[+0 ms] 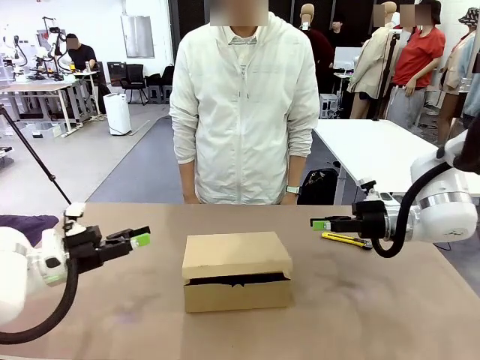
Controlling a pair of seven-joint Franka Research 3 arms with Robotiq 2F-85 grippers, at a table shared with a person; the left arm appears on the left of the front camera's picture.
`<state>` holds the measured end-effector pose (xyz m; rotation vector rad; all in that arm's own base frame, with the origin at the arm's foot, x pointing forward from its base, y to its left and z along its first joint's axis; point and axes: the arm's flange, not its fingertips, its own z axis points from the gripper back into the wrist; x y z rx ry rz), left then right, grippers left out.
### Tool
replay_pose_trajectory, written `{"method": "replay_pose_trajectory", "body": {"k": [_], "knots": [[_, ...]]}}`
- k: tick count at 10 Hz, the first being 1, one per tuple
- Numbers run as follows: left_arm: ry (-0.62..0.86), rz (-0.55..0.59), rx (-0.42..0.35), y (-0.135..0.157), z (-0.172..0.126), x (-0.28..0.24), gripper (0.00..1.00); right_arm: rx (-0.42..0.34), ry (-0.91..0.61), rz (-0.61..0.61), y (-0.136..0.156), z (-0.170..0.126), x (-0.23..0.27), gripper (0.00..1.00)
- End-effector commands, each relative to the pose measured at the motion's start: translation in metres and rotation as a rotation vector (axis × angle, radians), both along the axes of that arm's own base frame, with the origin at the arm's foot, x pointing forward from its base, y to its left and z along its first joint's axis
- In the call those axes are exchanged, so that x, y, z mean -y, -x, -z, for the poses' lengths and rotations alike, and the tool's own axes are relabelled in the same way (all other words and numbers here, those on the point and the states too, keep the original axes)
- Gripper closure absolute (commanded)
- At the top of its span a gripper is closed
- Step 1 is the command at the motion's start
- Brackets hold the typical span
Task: Pack the items into the box.
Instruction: Close the Mailer Box.
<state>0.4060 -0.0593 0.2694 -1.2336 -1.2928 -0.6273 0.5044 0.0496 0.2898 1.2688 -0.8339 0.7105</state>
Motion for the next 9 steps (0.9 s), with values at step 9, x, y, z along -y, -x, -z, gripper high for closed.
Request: {"method": "replay_pose_trajectory", "body": {"k": [9], "knots": [[-0.365, 0.262, 0.031, -0.018, 0.008, 0.142, 0.00, 0.346, 0.371, -0.342, 0.039, 0.009, -0.150, 0.00]]}}
